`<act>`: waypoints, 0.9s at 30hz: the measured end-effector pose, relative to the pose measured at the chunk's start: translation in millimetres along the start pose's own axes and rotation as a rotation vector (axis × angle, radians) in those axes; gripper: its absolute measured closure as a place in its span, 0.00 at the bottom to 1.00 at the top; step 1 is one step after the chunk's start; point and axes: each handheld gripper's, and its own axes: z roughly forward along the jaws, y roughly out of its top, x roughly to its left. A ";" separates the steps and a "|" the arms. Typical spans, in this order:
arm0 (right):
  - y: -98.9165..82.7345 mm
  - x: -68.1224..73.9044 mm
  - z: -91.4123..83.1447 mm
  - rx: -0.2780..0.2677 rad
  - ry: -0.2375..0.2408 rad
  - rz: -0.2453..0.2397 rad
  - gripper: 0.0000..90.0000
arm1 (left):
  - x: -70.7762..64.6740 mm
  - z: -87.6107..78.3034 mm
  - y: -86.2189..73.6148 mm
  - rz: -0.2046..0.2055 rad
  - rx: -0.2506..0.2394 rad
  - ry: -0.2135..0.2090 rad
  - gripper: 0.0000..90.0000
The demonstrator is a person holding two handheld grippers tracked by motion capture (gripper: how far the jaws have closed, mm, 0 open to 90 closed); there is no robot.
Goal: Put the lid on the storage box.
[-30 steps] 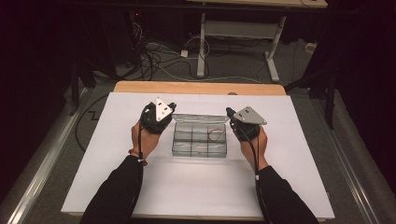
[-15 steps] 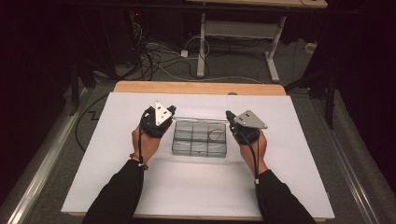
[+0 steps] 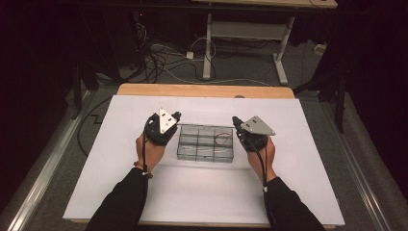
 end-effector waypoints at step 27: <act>-6.3 5.8 -3.1 0.016 -0.011 -0.024 1.00 | -7.9 -1.6 -7.2 0.035 0.020 0.024 0.93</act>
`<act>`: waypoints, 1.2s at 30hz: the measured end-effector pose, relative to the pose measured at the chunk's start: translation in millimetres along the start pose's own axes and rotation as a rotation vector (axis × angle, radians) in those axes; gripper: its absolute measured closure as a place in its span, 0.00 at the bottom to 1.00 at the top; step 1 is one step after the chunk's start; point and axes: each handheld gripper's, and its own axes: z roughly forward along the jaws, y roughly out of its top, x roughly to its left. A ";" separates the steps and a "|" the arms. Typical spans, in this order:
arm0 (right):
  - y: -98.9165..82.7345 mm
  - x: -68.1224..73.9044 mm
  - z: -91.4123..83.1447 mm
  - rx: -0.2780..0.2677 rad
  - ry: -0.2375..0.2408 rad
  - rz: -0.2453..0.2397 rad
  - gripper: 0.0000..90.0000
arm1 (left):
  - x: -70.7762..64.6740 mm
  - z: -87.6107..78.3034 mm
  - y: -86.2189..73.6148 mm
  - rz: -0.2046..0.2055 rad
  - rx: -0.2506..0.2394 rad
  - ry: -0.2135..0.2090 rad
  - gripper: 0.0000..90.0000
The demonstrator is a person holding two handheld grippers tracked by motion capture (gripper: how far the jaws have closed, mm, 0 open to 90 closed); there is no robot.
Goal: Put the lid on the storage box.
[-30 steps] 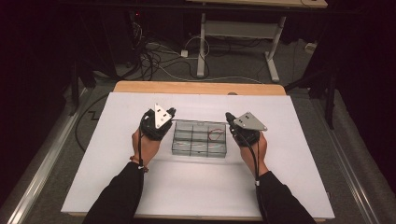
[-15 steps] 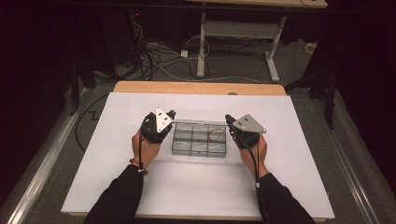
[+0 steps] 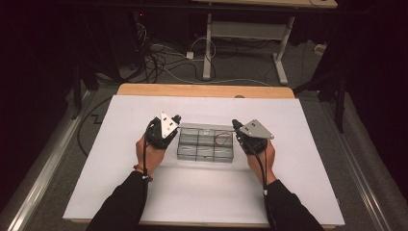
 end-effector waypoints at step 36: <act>-11.6 4.7 -1.4 0.022 0.014 0.001 1.00 | -8.4 -1.7 -15.8 0.006 -0.015 0.012 0.93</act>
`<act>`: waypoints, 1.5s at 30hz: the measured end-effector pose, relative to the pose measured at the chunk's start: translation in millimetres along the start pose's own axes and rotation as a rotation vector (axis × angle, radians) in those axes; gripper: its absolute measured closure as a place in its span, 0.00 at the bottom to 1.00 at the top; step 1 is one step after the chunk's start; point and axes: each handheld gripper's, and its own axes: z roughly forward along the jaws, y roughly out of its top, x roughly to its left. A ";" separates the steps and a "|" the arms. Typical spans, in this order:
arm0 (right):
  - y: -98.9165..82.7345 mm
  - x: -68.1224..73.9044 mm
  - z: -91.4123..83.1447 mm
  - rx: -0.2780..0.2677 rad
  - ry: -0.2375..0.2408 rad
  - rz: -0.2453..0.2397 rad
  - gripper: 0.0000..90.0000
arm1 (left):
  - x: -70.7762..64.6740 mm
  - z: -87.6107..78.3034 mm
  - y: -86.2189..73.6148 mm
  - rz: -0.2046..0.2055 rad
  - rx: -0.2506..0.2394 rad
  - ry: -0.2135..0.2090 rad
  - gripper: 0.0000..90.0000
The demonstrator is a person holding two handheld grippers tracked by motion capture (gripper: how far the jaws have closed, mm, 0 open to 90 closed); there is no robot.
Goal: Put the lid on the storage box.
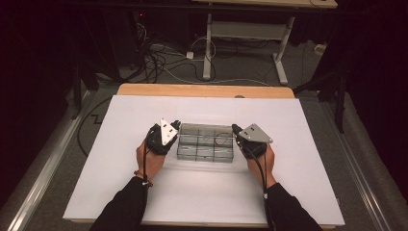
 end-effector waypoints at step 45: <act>-1.8 4.3 -16.5 0.026 0.046 0.005 1.00 | -2.0 -4.2 -7.8 0.005 0.023 -0.036 0.93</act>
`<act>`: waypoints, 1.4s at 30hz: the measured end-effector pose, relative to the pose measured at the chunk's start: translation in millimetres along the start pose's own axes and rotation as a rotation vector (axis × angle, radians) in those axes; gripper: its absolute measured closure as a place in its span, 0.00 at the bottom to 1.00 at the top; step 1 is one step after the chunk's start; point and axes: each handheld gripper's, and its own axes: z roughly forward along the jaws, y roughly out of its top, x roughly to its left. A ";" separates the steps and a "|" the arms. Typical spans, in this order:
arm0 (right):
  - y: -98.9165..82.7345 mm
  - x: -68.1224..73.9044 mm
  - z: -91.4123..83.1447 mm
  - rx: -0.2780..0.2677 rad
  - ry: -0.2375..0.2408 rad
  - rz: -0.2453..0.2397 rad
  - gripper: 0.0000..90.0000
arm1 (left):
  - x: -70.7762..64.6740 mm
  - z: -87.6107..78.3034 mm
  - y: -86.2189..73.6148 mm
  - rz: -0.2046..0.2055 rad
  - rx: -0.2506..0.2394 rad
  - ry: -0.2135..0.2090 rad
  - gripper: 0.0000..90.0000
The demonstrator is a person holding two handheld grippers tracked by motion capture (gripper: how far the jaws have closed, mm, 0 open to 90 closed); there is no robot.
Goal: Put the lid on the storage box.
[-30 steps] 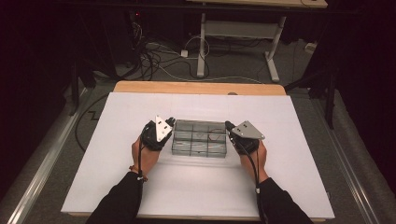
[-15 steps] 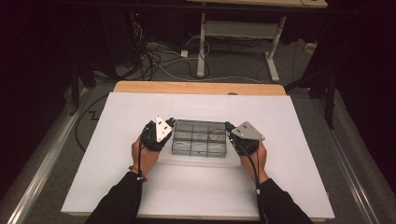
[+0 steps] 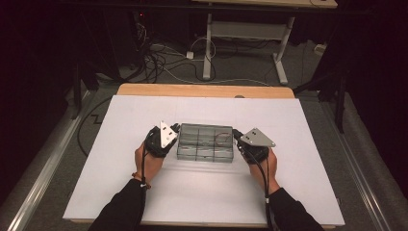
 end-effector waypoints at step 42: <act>2.2 19.8 -30.9 -0.051 0.139 -0.059 0.40 | -22.0 -28.1 -1.8 0.119 -0.026 -0.179 0.41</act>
